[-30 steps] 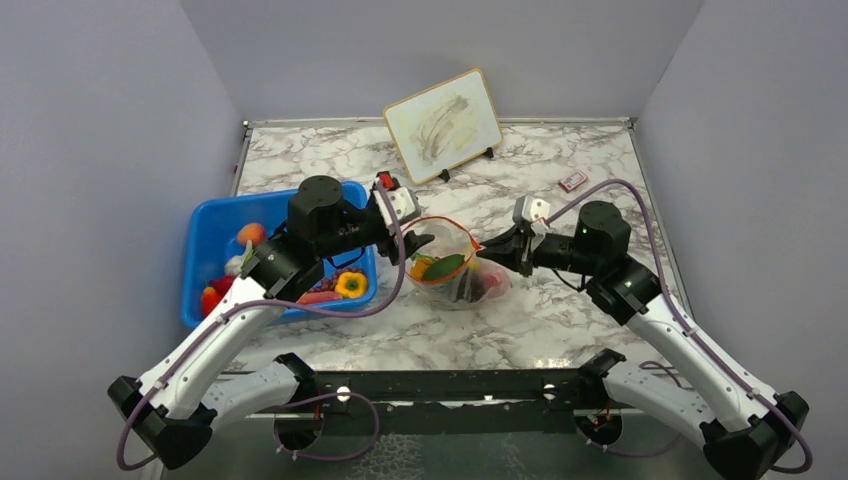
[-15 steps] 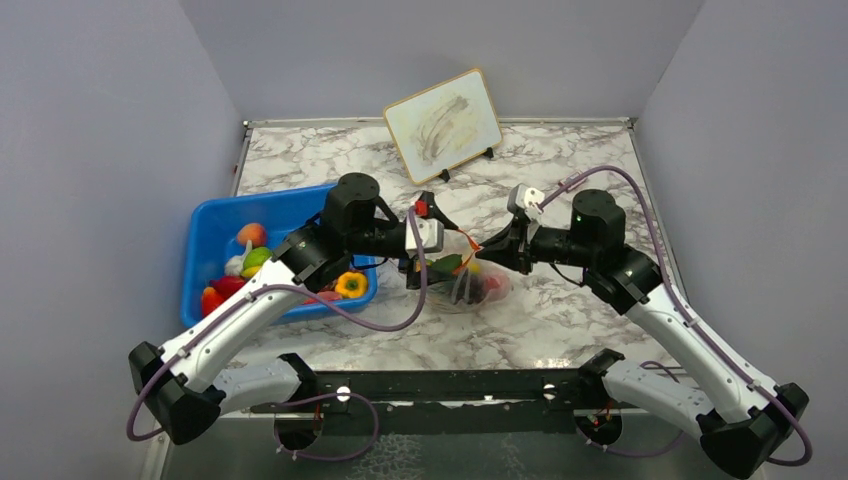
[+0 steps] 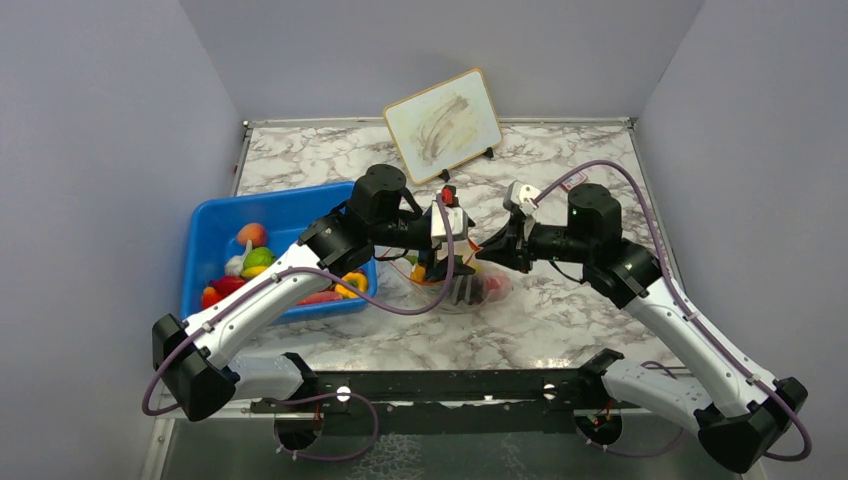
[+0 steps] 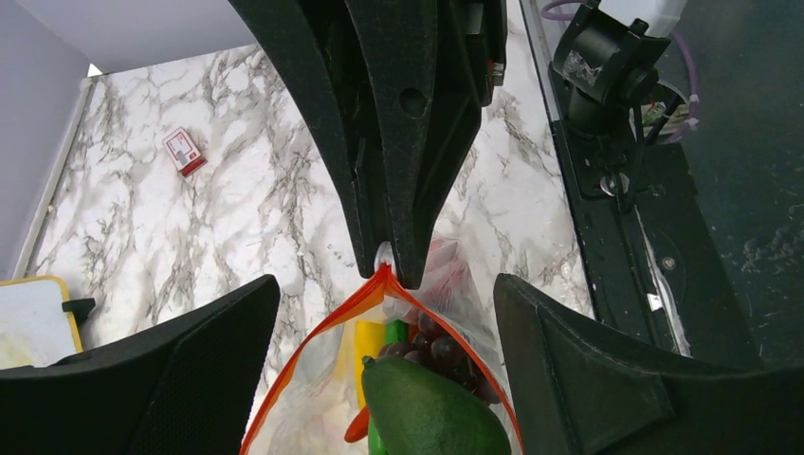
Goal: Place the food in the zip-top bag and seal the zipper
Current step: Zip the zipper food storage bag at the center of the board.
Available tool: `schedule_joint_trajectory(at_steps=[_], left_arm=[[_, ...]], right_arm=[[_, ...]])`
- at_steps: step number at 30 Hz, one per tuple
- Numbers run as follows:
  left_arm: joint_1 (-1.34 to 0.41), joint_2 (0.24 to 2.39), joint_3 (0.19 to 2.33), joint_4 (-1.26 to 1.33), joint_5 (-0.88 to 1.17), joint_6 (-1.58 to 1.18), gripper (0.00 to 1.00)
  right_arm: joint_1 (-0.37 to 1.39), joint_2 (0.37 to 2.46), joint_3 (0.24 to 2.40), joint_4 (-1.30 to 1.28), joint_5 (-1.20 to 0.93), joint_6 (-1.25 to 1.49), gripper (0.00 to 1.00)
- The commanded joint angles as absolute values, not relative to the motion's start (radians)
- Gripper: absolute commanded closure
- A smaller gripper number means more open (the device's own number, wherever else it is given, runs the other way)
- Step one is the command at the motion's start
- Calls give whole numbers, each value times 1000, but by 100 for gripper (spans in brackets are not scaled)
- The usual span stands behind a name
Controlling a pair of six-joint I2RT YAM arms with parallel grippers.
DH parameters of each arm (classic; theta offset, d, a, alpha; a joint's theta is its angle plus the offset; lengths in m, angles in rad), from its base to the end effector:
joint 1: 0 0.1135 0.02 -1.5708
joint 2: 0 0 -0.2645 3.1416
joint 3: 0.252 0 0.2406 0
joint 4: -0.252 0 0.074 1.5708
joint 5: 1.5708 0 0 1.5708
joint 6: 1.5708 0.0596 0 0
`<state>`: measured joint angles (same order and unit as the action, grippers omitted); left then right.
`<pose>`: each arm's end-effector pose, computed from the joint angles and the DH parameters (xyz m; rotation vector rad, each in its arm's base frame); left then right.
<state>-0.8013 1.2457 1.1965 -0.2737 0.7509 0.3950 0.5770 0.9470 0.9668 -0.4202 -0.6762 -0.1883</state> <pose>0.1675 -0.2313 0.3753 1.4742 1.2321 -0.9820 0.1542 0.1448 0.3458 -1.1422 1.6289 0.9164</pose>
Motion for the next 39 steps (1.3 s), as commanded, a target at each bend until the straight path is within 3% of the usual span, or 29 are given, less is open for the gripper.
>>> schedule_joint_trajectory(at_steps=[1,13,15,18,21,24,30,31,34,37,39], left_arm=[[-808,1248,1182,-248,729,414,16],[-808,1270,1158,-274,709,476,37],[-807,1279,1158,-276,714,479,36],[-808,1289,1163,-276,745,477,23],[-808,1299,1167,-277,742,476,23],[-808,1300,1163,-282,716,491,34],[-807,1281,1158,-281,665,484,80],[-808,1274,1156,-281,663,483,85],[-808,1264,1148,-273,664,481,100],[-808,1253,1137,-260,677,469,100],[-808,1243,1128,-247,696,458,100]], right_arm=[[581,956,1021,-429,-710,-207,99],[581,949,1062,-541,-691,-289,99],[581,953,1069,-554,-700,-296,99],[581,967,1079,-562,-708,-292,99],[581,975,1084,-562,-713,-291,99],[581,970,1080,-553,-711,-294,99],[581,966,1077,-565,-664,-316,99],[582,961,1070,-547,-641,-308,96],[581,900,966,-399,-582,-245,75],[581,799,814,-179,-586,-140,58],[581,742,730,-52,-611,-96,52]])
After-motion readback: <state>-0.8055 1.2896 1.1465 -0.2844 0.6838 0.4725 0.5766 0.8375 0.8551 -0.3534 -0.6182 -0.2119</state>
